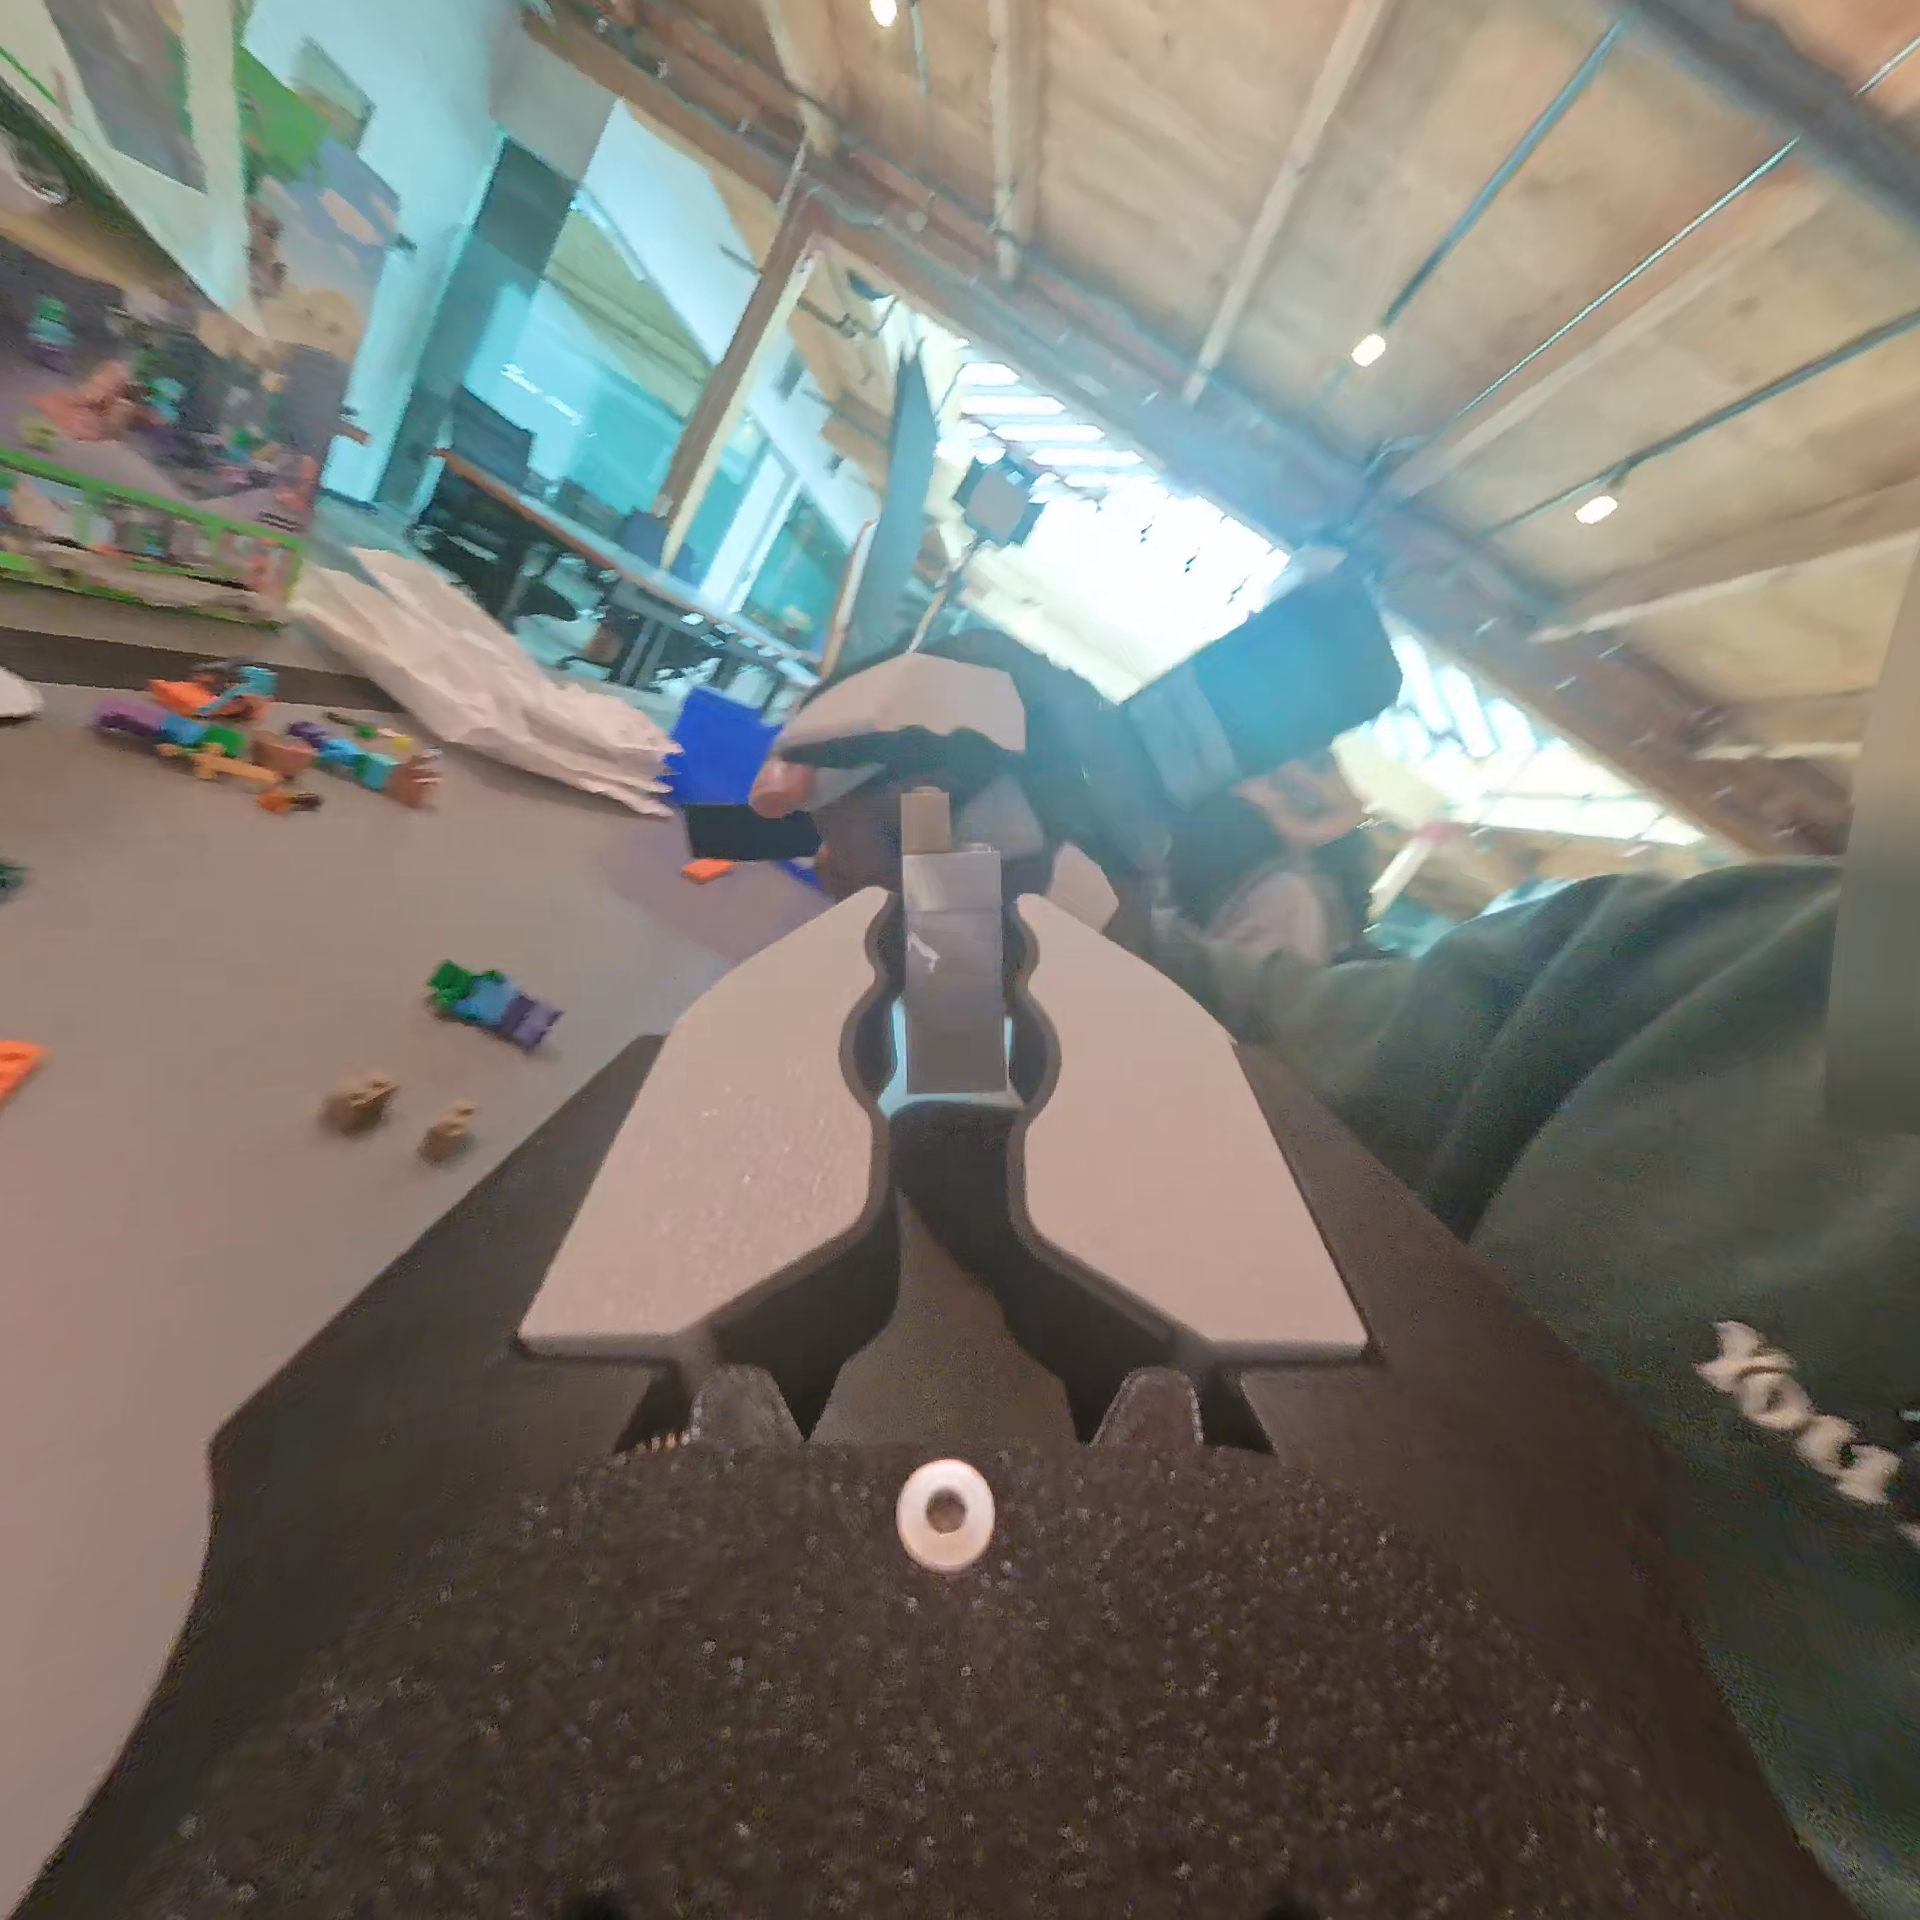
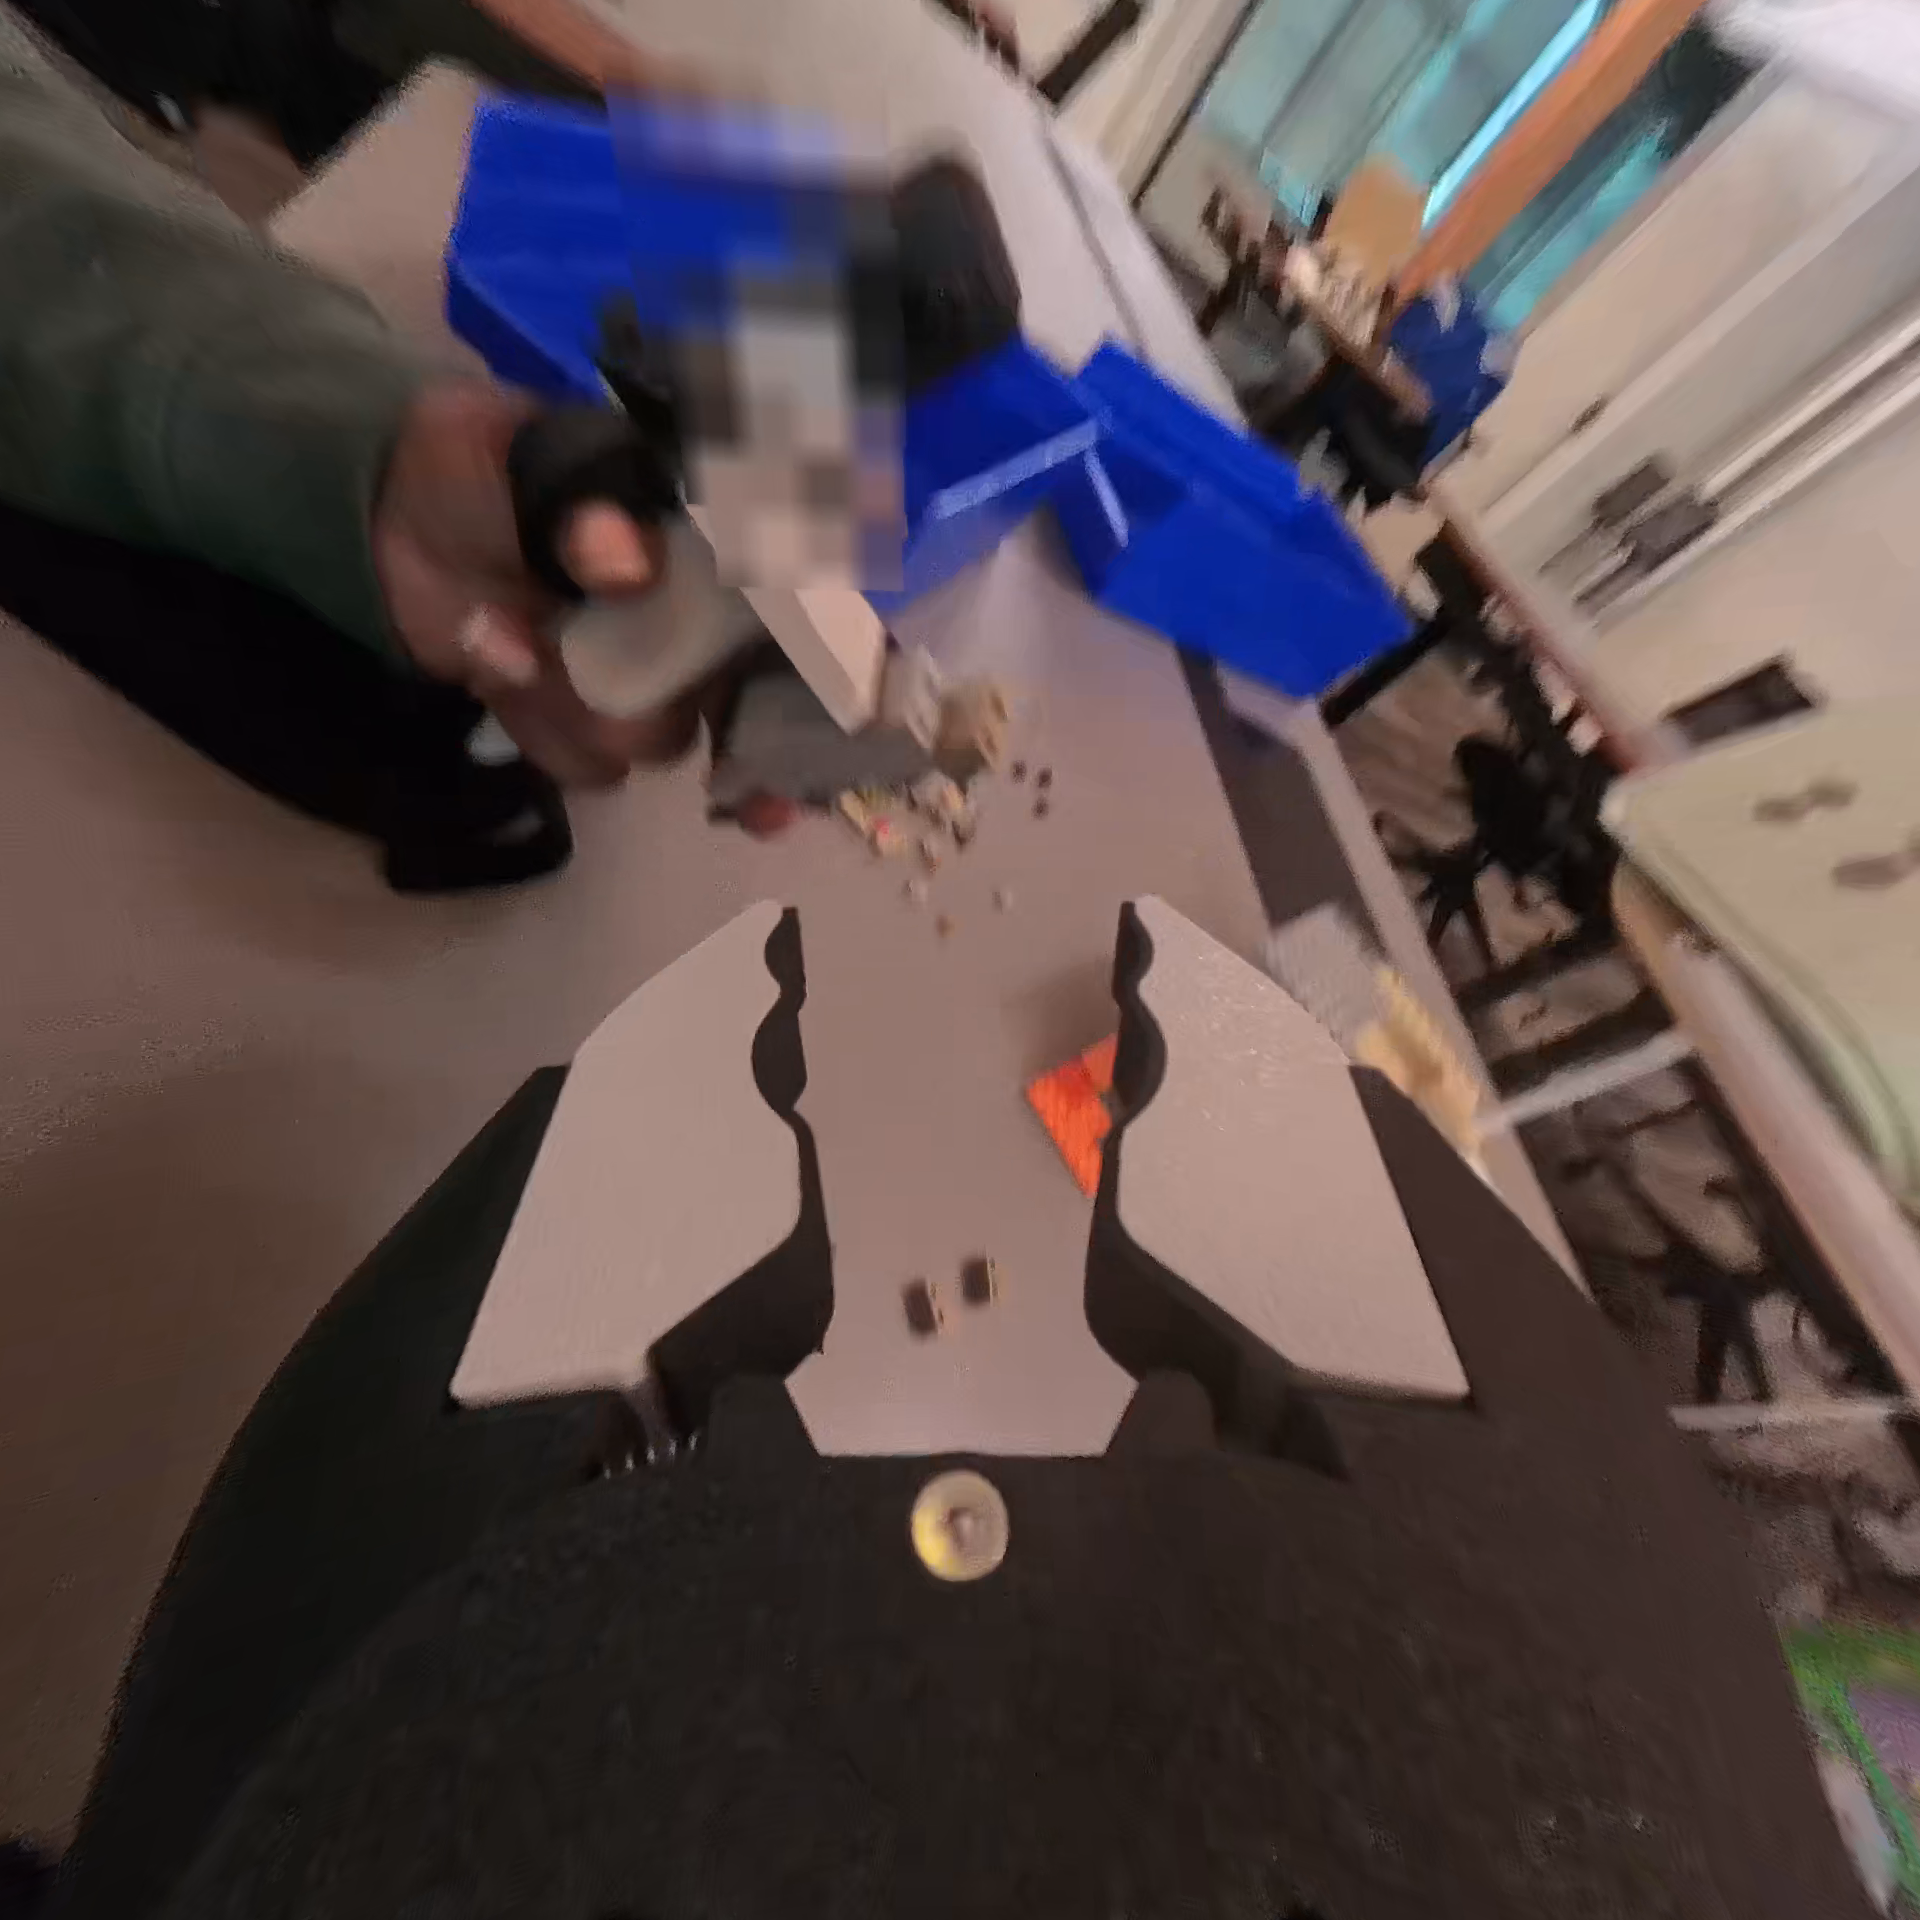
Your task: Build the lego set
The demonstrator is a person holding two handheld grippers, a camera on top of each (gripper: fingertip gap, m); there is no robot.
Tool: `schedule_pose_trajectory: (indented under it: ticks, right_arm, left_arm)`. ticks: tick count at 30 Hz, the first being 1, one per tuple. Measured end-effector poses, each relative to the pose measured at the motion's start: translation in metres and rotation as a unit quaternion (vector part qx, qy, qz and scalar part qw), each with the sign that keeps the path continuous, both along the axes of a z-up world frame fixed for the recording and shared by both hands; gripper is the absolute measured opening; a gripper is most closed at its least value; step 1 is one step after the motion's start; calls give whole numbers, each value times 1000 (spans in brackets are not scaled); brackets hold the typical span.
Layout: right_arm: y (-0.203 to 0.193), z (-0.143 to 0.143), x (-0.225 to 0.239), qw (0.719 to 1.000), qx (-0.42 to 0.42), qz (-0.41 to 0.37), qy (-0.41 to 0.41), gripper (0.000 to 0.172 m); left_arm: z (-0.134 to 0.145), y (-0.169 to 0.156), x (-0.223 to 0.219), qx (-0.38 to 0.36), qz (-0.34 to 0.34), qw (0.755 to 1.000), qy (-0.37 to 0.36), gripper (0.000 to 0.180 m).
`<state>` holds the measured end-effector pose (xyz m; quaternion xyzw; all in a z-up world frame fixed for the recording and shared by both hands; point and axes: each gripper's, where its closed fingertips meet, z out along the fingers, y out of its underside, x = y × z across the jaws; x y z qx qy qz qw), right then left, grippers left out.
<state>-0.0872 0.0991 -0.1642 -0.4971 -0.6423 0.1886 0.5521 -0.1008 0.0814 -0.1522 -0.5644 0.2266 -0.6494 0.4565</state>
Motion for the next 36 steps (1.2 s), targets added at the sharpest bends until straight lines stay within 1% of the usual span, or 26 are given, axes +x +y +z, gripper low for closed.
schedule_pose_trajectory:
  ticks: [2, 5, 7, 9, 12, 15, 17, 21, 22, 23, 24, 25, 28, 30, 31, 33, 36]
  right_arm:
    - [19, -26, 19, 997, -41, -19, -63, 49]
    - [43, -69, 43, 980, -112, -47, -159, 38]
    - [49, -88, 48, 970, -144, -40, -191, 32]
    - [53, -102, 48, 964, -153, -27, -218, 25]
    - [60, -119, 48, 950, -161, -18, -266, 22]
    - [66, -131, 47, 937, -171, -9, -303, 21]
    - [70, -135, 45, 934, -177, -7, -311, 20]
    - [70, -143, 42, 927, -198, 2, -318, 8]
    - [69, -143, 42, 926, -203, 2, -318, 7]
    - [65, -140, 42, 925, -214, 7, -314, 8]
    - [59, -131, 37, 929, -230, 18, -289, 7]
    - [53, -117, 30, 936, -246, 30, -251, 7]
    - [33, -59, 12, 952, -261, 70, -143, 7]
    - [17, -23, 4, 954, -265, 103, -94, 7]
    - [10, -9, 0, 953, -267, 115, -81, 7]
    - [-1, 11, -7, 951, -267, 136, -78, 7]
    - [-10, 23, -16, 949, -257, 150, -103, 7]
  left_arm:
    - [-10, 4, 1, 27, 27, 998, 49, 17]
    - [-22, 8, 4, 71, 58, 989, 119, 17]
    - [-29, 8, 6, 100, 70, 980, 157, 17]
    - [-36, 8, 9, 122, 76, 972, 185, 17]
    - [-43, 5, 14, 144, 70, 964, 211, 17]
    - [-47, 2, 17, 154, 62, 961, 221, 17]
    - [-48, 1, 18, 158, 58, 960, 225, 17]
    - [-48, 2, 17, 156, 59, 960, 225, 17]
    - [-48, 2, 17, 155, 61, 960, 225, 17]
    - [-48, 3, 16, 155, 65, 960, 226, 17]
    - [-48, 5, 15, 154, 70, 960, 224, 17]
    - [-47, 6, 15, 151, 74, 961, 220, 17]
    - [-41, 10, 11, 143, 89, 966, 196, 17]
    - [-33, 12, 9, 140, 96, 971, 166, 17]
    - [-29, 12, 9, 140, 98, 974, 148, 17]
    - [-20, 11, 7, 143, 103, 977, 119, 17]
    - [-11, 11, 4, 160, 117, 976, 94, 17]
